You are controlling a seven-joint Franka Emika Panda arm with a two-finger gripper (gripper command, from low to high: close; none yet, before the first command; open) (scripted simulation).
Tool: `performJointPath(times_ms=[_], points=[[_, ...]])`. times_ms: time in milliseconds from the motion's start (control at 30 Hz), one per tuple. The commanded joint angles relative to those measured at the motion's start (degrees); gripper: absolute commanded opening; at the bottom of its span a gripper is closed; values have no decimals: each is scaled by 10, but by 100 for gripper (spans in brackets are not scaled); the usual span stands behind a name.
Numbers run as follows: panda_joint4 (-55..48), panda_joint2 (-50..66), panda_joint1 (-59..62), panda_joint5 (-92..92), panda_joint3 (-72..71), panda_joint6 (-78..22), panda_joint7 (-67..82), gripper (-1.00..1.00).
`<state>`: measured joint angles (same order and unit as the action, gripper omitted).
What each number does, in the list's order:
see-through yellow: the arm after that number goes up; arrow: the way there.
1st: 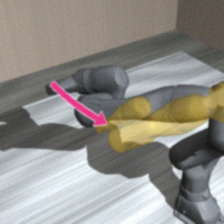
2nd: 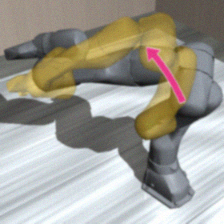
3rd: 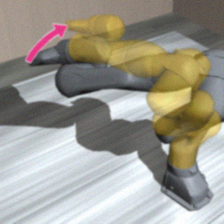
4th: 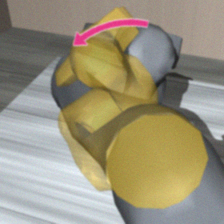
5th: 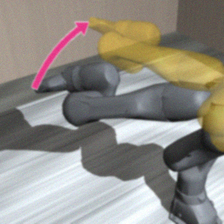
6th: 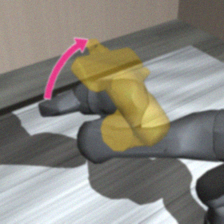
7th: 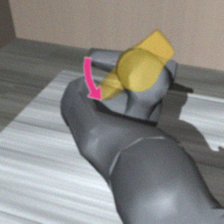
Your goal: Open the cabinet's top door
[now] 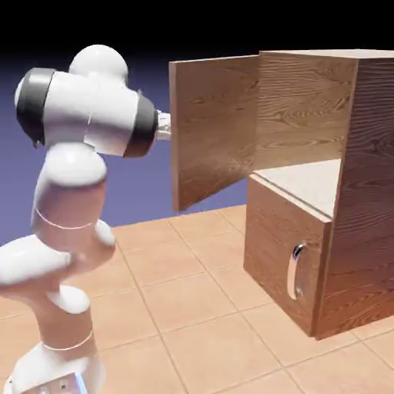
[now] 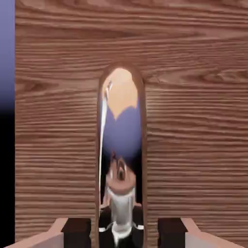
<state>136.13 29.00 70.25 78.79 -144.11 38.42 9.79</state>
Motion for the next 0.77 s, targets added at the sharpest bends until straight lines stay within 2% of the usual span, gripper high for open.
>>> performJointPath(times_ms=[0,300,667,700,733], points=[[-17,-21,-4,-16,5,0,-7,-100],[-170,-208,-13,-145,51,4,-30,-100],[-353,-417,35,-253,80,-3,20,-100],[-353,-417,35,-253,80,-3,20,100],[-353,-417,35,-253,80,-3,20,100]])
